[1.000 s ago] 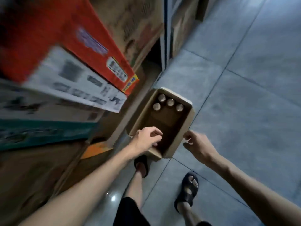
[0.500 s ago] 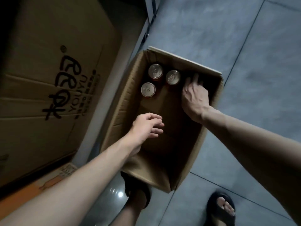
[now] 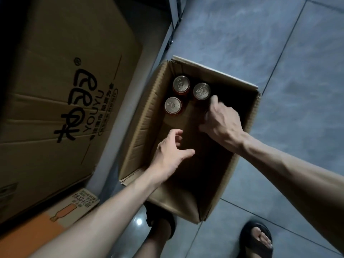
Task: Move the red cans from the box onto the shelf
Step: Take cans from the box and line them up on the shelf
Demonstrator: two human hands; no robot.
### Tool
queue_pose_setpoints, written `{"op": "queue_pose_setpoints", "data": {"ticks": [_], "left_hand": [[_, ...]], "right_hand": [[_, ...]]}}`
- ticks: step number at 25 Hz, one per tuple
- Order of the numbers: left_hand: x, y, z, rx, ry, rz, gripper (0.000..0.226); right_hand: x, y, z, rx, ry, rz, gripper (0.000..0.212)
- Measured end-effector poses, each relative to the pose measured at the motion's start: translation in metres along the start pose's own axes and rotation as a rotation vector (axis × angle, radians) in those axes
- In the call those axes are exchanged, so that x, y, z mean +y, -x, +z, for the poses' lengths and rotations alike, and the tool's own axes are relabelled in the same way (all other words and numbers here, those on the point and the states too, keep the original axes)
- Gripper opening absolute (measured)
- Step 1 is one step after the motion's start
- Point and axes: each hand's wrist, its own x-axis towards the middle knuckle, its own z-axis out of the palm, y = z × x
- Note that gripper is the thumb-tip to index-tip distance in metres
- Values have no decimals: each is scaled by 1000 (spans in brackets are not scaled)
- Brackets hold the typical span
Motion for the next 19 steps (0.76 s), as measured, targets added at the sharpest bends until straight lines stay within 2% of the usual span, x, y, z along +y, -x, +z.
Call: {"op": "queue_pose_setpoints", "data": {"ticks": [2,3,6,8,9,10,11,13,15,19], "left_hand": [[2,11,-6,12,-99,88,86],[3,15,-11,-16,-111,110,91],[4,26,-31,-102,-11,79,80],[-1,31,-43,-49,-35,86,66],[-3,32,-48,-4,-41,79,61],[-6,32,-53,40,-37,62,56],[-10,31,-59,77,-27,43,54],[-20,28,-69,97,1,20,57],[-28,26,-79,81,33,6,64],[-33,26,-84,102,91,-9,68]], "right_hand": [[-10,24,-25,-171,-174,-107,63],[-17,35,-38,-280,-289,-134,65],[-38,48,-63,-514,-506,-218,62],[-48,38,-66,-598,-600,-240,56],[-52,29,-62,-573,-633,-235,49],[-54,16,-55,-473,-592,-235,43],[-58,1,-46,-329,-432,-281,39],[-63,-25,-21,-71,112,-450,39],[-65,-45,5,-60,380,-547,51],[-71,-63,49,-41,425,-560,44]]}}
